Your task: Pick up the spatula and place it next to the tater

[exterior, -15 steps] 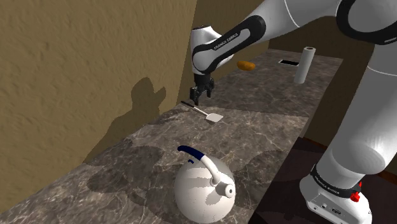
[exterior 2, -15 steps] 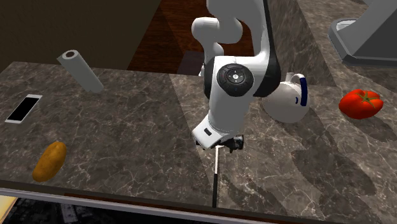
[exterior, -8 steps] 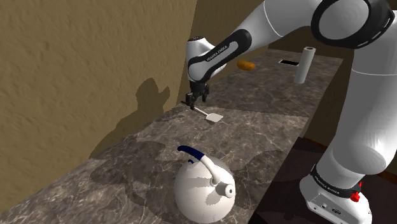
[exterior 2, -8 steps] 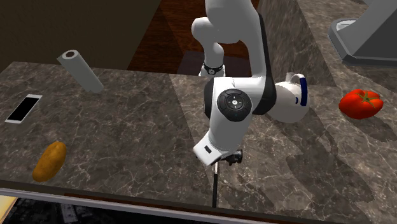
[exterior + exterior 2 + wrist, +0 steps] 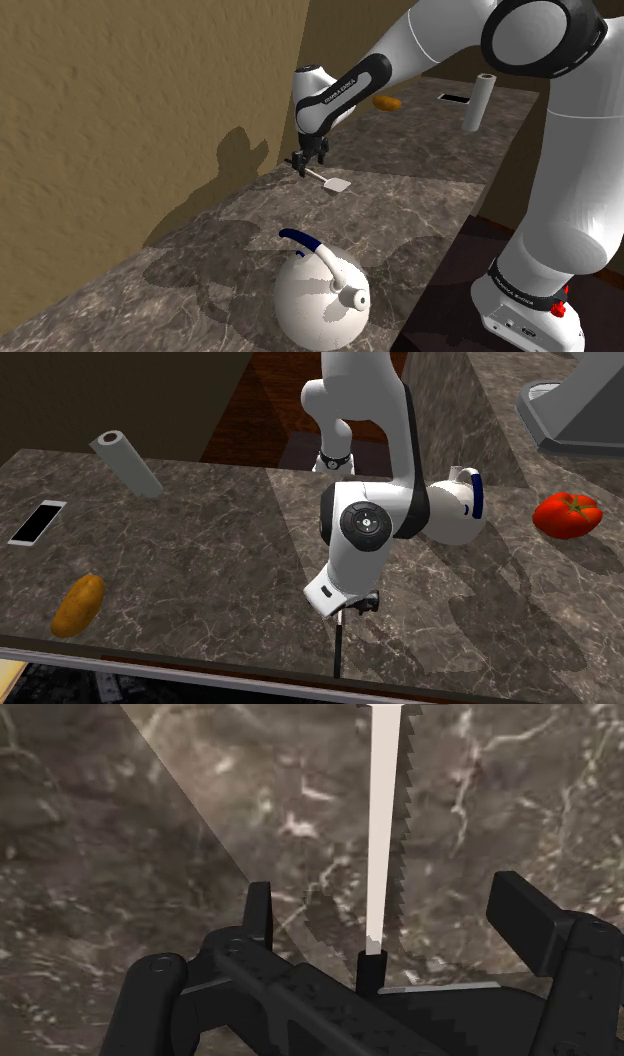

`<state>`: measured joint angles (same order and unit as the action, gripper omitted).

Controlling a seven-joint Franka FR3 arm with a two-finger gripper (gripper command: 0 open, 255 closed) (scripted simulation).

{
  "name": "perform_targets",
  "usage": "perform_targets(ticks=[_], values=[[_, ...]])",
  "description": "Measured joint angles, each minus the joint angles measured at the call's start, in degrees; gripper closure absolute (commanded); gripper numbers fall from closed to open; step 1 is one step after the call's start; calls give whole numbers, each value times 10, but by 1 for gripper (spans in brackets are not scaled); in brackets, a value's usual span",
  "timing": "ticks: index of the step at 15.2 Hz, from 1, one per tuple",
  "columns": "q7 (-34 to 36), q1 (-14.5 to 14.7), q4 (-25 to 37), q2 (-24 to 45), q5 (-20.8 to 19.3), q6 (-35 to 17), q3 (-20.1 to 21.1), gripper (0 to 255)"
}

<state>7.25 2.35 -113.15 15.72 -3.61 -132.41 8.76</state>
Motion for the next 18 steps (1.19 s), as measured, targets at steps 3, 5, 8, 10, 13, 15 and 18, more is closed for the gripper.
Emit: perform_targets(ticks=[3, 5, 8, 10, 13, 15, 18], values=[[0, 0, 0, 0, 0, 0, 0, 255], [0, 0, 0, 0, 0, 0, 0, 255], [0, 0, 0, 0, 0, 0, 0, 255], [0, 0, 0, 0, 0, 0, 0, 255], [0, 0, 2, -1, 0, 3, 0, 255], [-1, 0, 7, -7, 2, 13, 1, 255], [-3, -1, 14, -20, 5, 33, 2, 255]])
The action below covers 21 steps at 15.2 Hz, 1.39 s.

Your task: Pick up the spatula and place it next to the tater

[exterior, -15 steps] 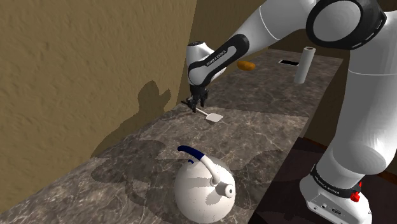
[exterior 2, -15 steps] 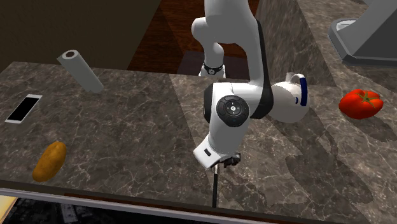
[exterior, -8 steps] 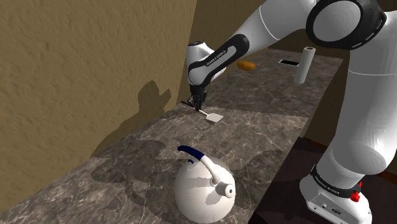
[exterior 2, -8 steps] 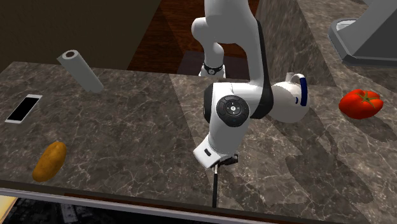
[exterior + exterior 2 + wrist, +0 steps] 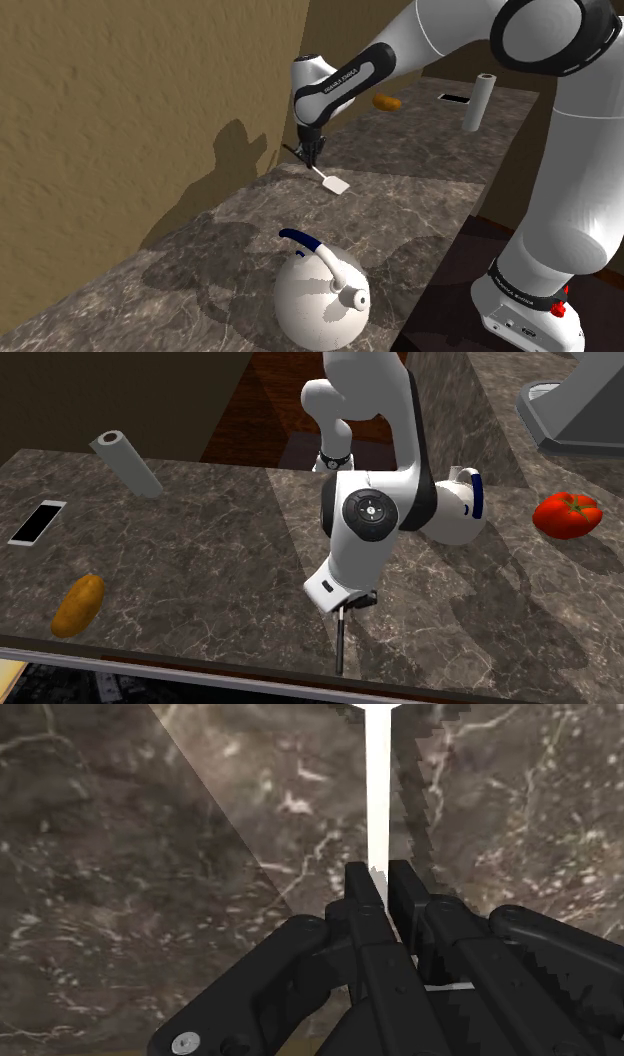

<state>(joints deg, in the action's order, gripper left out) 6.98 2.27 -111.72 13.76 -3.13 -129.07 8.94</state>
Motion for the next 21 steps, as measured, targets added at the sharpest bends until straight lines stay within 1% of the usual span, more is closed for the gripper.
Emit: perform_targets(ticks=[5, 21], values=[[-4, -2, 15, -18, 4, 32, 1, 255], [-9, -2, 92, -54, 13, 145, 3, 255]])
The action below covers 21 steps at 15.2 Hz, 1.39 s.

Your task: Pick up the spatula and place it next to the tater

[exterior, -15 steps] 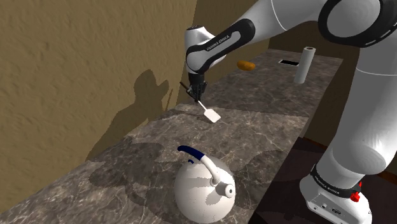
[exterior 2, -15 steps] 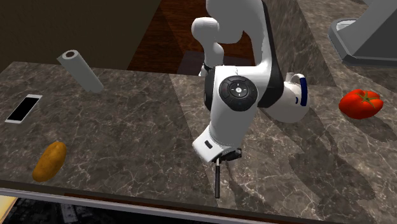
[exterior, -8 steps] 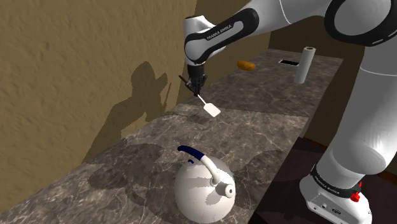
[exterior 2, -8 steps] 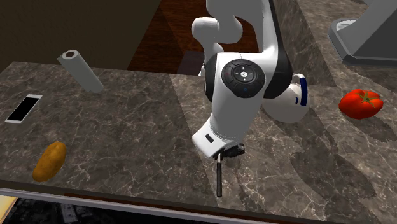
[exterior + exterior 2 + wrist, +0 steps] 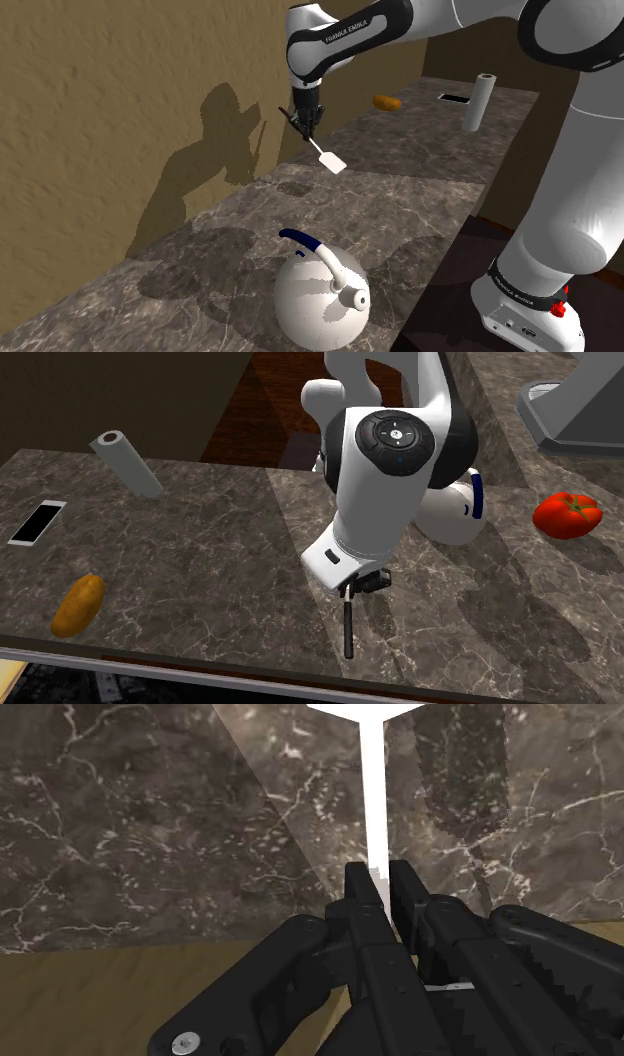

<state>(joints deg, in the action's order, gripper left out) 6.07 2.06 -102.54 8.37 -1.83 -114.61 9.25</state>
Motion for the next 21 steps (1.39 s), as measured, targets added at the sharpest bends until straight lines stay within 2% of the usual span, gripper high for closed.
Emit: perform_targets(ticks=[12, 21], values=[[-150, -79, -75, -65, 24, -11, -63, 255], [-274, -141, -89, -72, 34, -15, -122, 255]])
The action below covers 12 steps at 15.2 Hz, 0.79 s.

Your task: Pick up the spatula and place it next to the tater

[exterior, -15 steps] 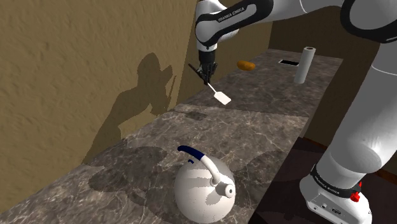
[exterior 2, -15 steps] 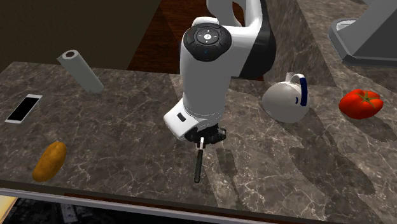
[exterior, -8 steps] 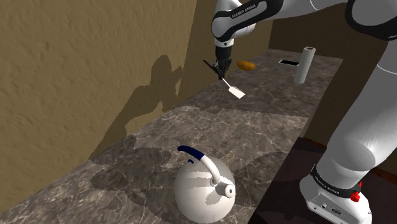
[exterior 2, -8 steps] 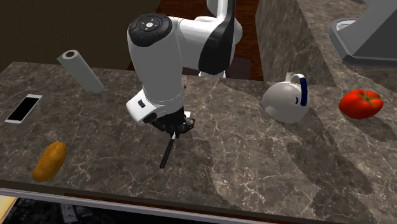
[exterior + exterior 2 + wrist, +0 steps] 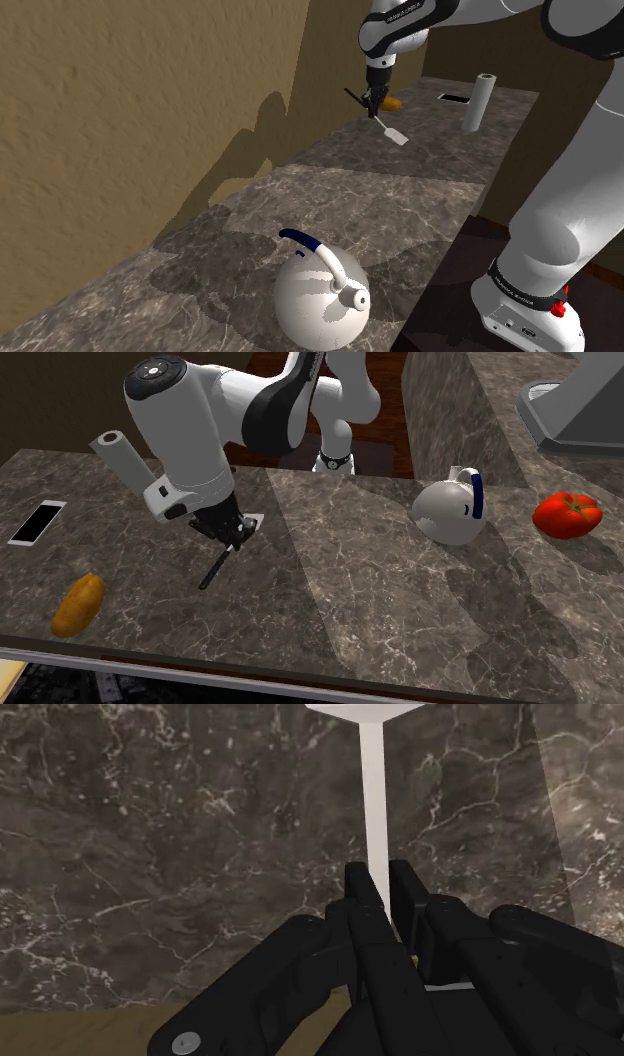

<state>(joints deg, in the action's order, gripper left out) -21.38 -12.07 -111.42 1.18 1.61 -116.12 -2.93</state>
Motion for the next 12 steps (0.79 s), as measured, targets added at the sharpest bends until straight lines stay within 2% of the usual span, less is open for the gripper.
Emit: perform_targets(ticks=[12], values=[[-166, -85, 76, 59, 22, 24, -73, 255]])
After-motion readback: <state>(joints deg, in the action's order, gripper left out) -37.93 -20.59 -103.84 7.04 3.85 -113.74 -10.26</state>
